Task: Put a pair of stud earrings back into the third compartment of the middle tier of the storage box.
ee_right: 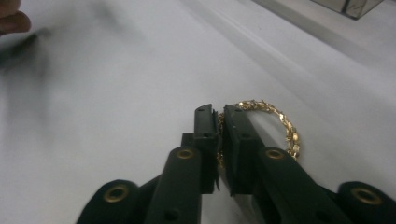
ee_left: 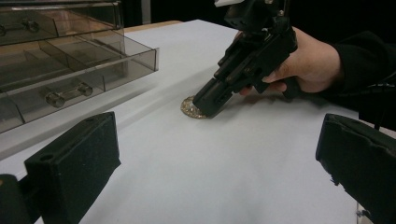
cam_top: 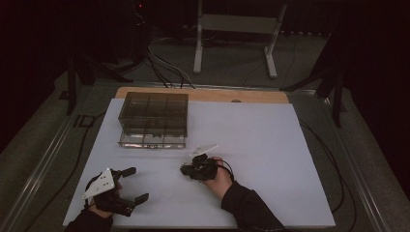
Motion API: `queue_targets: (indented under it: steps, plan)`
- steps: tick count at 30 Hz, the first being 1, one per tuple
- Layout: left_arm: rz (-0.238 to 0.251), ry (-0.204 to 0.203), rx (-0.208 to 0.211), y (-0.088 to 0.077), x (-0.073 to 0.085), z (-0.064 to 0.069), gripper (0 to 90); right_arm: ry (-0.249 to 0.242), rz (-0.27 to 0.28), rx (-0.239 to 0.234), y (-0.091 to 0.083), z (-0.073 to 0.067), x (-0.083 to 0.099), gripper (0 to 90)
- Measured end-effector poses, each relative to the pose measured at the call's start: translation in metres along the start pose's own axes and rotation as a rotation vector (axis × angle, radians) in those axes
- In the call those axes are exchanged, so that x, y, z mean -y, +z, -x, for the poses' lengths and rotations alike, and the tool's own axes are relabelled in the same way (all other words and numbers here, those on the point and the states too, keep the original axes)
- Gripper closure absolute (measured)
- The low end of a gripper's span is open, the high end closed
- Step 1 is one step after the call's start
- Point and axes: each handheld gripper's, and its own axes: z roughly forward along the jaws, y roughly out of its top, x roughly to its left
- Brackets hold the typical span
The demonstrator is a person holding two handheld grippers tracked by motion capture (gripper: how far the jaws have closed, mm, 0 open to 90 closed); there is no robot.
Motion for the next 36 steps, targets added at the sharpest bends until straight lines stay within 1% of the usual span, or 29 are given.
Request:
queue_targets:
  steps: [7, 14, 17, 18, 24, 28, 36]
  plan:
    - [-0.003, 0.000, 0.001, 0.000, 0.000, 0.000, 0.6, -0.008, 0.002, 0.001, -0.002, -0.001, -0.001, 85.2]
    - [-0.004, -0.001, 0.002, 0.000, 0.000, 0.000, 0.6, 0.000, 0.023, 0.010, -0.010, -0.001, -0.003, 85.3]
    - [0.000, 0.000, 0.002, 0.000, 0.000, 0.000, 0.6, -0.004, 0.031, 0.010, -0.014, -0.001, -0.005, 85.3]
    - [-0.004, 0.002, 0.003, 0.000, 0.000, 0.000, 0.6, -0.011, 0.044, 0.008, -0.019, -0.003, -0.009, 85.3]
    - [-0.003, 0.002, 0.004, 0.001, 0.000, 0.000, 0.6, -0.024, 0.070, 0.004, -0.030, -0.006, -0.019, 85.3]
    - [-0.002, -0.001, 0.006, 0.001, 0.000, 0.000, 0.6, -0.036, 0.079, 0.000, -0.035, -0.006, -0.027, 85.3]
    - [-0.004, 0.000, 0.006, 0.001, 0.001, 0.000, 0.6, -0.073, 0.099, 0.010, -0.044, -0.008, -0.047, 85.3]
